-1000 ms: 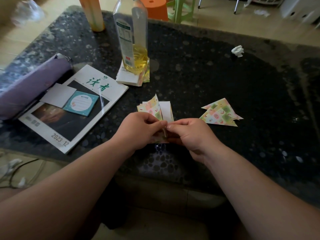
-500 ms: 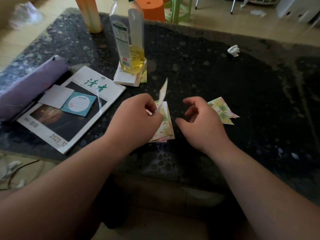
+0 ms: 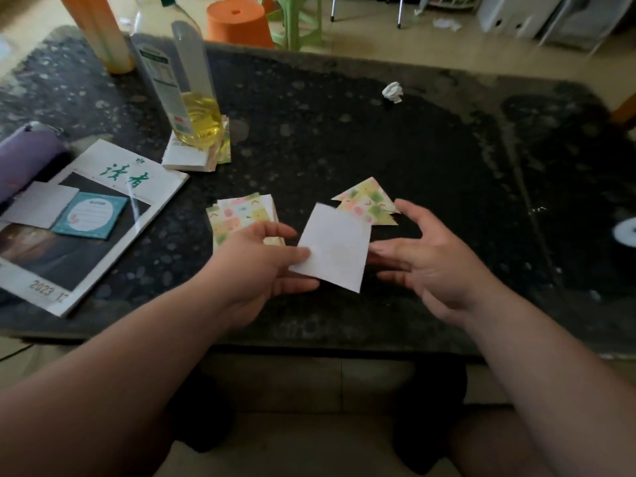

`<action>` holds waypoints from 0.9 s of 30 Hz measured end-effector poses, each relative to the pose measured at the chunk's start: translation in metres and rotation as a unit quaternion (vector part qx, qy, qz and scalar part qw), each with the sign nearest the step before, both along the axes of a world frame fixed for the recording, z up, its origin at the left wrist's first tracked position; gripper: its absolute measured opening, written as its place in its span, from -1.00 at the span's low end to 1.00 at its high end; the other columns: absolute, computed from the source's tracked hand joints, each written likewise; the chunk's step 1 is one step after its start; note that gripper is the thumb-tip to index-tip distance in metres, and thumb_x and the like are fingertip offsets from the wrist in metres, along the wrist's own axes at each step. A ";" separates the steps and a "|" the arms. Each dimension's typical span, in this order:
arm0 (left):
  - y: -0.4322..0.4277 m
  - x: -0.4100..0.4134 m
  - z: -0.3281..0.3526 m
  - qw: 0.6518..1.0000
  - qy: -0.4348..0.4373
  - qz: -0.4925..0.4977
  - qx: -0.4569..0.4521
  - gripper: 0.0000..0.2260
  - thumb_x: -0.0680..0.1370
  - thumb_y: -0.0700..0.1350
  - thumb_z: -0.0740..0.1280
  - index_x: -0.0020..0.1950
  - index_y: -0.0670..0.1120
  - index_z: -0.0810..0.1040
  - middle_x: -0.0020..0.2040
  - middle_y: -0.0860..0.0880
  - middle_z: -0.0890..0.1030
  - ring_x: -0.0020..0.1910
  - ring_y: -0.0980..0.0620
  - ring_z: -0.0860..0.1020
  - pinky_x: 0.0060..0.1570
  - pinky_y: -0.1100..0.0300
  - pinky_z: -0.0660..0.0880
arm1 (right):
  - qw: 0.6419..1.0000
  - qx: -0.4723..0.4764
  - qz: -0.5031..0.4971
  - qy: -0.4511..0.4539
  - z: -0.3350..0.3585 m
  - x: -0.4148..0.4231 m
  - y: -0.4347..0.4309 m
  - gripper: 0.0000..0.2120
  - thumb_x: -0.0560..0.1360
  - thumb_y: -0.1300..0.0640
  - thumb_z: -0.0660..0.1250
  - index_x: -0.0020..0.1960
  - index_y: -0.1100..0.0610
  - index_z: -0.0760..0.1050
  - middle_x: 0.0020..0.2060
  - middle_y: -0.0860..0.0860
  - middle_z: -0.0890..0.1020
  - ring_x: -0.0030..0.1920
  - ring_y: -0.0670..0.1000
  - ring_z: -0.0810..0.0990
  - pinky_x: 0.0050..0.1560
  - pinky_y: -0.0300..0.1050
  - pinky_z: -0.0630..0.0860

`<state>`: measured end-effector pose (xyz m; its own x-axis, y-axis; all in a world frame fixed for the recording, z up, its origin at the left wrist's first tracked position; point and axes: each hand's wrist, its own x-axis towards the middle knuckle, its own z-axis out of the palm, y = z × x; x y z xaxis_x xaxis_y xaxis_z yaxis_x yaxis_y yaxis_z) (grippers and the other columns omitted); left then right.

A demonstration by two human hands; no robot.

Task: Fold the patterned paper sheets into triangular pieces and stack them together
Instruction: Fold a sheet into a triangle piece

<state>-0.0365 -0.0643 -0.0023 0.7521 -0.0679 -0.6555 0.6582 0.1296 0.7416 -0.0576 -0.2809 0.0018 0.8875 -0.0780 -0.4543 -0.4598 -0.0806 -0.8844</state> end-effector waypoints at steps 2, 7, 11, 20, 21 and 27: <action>-0.008 -0.004 -0.005 0.999 0.028 -0.017 0.015 -0.71 0.54 -0.35 0.44 0.18 -0.13 0.48 0.05 -0.27 0.64 -0.27 -0.13 0.72 -0.41 0.13 0.62 | 1.000 -0.003 0.021 0.014 -0.002 -0.009 -0.008 -0.39 0.54 0.36 0.41 0.42 -0.14 0.36 -0.06 0.06 0.77 -0.01 0.05 0.76 0.09 0.10 0.65; -0.017 -0.010 -0.019 0.991 0.063 -0.103 0.055 -0.89 0.58 -0.32 0.40 0.08 -0.18 0.57 -0.13 -0.16 0.64 -0.44 0.06 0.61 -0.46 0.23 0.53 | 0.935 -0.255 0.241 -0.060 -0.014 -0.029 -0.030 -0.56 0.55 0.36 0.36 0.13 -0.19 0.62 -0.03 -0.25 0.67 0.07 -0.24 0.64 0.07 -0.39 0.56; -0.018 -0.014 -0.032 0.985 0.078 -0.137 0.064 -0.93 0.59 -0.30 0.39 0.06 -0.20 0.61 -0.16 -0.12 0.63 -0.43 0.09 0.59 -0.44 0.24 0.50 | 0.882 -0.348 0.279 -0.152 -0.034 -0.042 -0.032 -0.75 0.51 0.15 0.50 0.15 -0.10 0.69 -0.13 -0.30 0.54 -0.02 -0.29 0.53 -0.10 -0.46 0.40; -0.018 -0.013 -0.031 0.937 -0.056 -0.249 0.238 -0.95 0.59 -0.16 0.44 0.01 -0.03 0.63 -0.22 -0.04 0.72 -0.25 0.01 0.70 -0.19 0.11 0.63 | 0.832 -0.387 0.304 -0.256 -0.042 -0.037 -0.024 -0.89 0.55 0.05 0.46 0.04 -0.04 0.74 -0.07 -0.17 0.53 0.01 -0.15 0.44 -0.07 -0.22 0.46; -0.016 -0.013 -0.029 0.903 -0.110 -0.287 0.301 -0.95 0.60 -0.11 0.42 0.00 0.05 0.61 -0.19 0.02 0.71 -0.22 0.07 0.69 -0.15 0.15 0.62 | 0.825 -0.395 0.315 -0.253 -0.042 -0.036 -0.022 -0.88 0.56 0.05 0.45 0.04 -0.03 0.74 -0.05 -0.17 0.55 0.02 -0.15 0.44 -0.05 -0.18 0.48; 0.002 -0.024 -0.024 0.754 -0.334 -0.399 0.401 -0.81 0.59 -0.07 0.39 0.17 0.16 0.57 0.13 0.27 0.47 0.11 0.22 0.48 0.18 0.32 0.44 | 0.834 -0.408 0.316 -0.197 -0.049 -0.030 -0.013 -0.90 0.58 0.03 0.41 -0.01 -0.01 0.70 -0.09 -0.16 0.61 -0.01 -0.14 0.47 0.00 -0.13 0.49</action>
<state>-0.0608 -0.0619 -0.0264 0.8616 -0.4572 -0.2203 -0.2657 -0.7762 0.5718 -0.0872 -0.2944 -0.0477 0.9364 0.3212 -0.1417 0.2159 -0.8452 -0.4890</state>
